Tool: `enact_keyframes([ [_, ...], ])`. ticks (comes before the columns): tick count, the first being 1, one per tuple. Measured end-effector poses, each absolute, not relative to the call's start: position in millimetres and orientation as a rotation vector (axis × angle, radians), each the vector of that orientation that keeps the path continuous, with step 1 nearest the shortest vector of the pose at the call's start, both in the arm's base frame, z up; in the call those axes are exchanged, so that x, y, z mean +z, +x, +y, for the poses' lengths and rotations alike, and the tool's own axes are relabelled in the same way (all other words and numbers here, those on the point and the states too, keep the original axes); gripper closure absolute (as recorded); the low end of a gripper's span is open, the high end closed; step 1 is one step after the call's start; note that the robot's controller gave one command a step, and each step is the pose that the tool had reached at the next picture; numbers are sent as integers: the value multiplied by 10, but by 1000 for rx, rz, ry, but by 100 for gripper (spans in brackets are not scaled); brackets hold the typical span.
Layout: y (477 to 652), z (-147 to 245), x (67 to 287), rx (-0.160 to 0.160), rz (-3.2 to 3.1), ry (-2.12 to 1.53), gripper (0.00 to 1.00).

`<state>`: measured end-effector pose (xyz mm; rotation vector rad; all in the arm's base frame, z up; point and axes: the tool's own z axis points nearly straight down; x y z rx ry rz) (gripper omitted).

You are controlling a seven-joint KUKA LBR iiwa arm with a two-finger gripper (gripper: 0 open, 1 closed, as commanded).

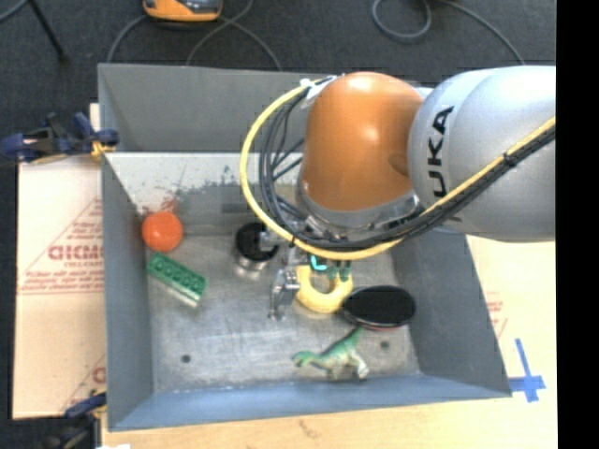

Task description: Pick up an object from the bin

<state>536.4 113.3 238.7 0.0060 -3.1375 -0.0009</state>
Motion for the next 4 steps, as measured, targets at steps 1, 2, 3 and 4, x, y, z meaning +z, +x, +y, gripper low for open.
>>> enact_keyframes([
  [1,5372,1126,2417,-2,-3143,2,0],
  [2,5377,1125,2409,-2,-3143,0,0],
  [3,5343,1028,2068,1,-3139,-6,0],
  [4,5439,902,1969,0,-3129,336,0],
])
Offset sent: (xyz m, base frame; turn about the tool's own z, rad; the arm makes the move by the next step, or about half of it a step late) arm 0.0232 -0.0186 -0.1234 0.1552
